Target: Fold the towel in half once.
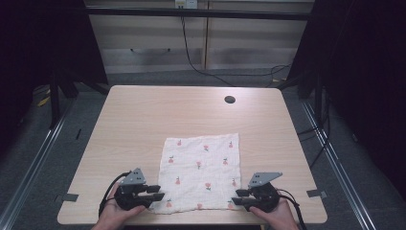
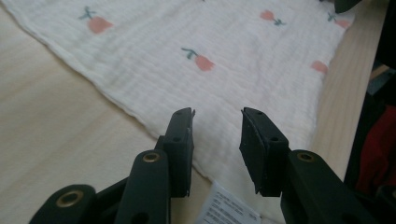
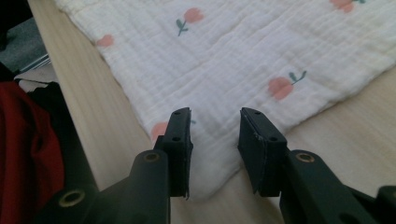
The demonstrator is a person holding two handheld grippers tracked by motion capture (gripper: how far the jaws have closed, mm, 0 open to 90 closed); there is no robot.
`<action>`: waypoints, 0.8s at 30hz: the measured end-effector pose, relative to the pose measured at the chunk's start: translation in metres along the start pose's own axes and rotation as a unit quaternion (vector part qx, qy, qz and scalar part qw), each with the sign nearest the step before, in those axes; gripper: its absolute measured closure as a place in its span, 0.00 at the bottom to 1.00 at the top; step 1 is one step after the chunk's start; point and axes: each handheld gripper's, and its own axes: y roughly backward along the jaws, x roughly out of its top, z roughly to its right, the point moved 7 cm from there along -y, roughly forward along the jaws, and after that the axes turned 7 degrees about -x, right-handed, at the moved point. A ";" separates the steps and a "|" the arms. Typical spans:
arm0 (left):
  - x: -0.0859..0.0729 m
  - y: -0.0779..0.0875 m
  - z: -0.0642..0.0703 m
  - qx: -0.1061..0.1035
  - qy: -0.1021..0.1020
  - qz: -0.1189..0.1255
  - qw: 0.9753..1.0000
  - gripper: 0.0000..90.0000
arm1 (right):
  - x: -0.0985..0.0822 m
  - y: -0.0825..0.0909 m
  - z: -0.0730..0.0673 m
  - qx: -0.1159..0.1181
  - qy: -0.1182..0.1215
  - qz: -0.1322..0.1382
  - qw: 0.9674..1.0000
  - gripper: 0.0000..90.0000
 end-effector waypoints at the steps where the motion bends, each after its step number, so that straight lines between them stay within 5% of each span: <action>1: 0.006 0.004 -0.001 -0.004 0.017 0.013 1.000 0.71 | 0.005 0.001 0.003 -0.002 -0.006 0.013 1.000 0.70; 3: 0.012 0.007 -0.001 -0.001 0.000 0.010 1.000 0.71 | 0.019 0.004 0.013 -0.007 -0.018 0.034 0.999 0.69; 6: 0.021 0.010 -0.006 -0.001 0.003 0.022 1.000 0.68 | 0.032 0.004 0.026 -0.009 -0.023 0.046 0.999 0.69; 7: 0.033 0.013 -0.019 0.012 0.010 0.029 0.999 0.68 | 0.046 0.002 0.040 -0.019 -0.028 0.057 0.998 0.70; 9: 0.039 0.014 -0.026 0.016 0.011 0.034 0.999 0.68 | 0.053 0.000 0.047 -0.021 -0.032 0.065 0.997 0.70; 10: 0.049 0.015 -0.042 0.031 0.013 0.037 0.999 0.68 | 0.064 -0.007 0.063 -0.040 -0.045 0.081 0.995 0.68; 16: 0.066 0.008 -0.080 0.044 0.039 0.057 0.997 0.68 | 0.081 -0.023 0.091 -0.064 -0.059 0.079 0.993 0.66; 17: 0.068 -0.002 -0.096 0.053 0.045 0.049 0.996 0.68 | 0.087 -0.027 0.103 -0.079 -0.066 0.079 0.992 0.63; 24: 0.075 -0.021 -0.123 0.051 0.076 0.047 0.995 0.69 | 0.094 -0.048 0.132 -0.088 -0.086 0.069 0.990 0.61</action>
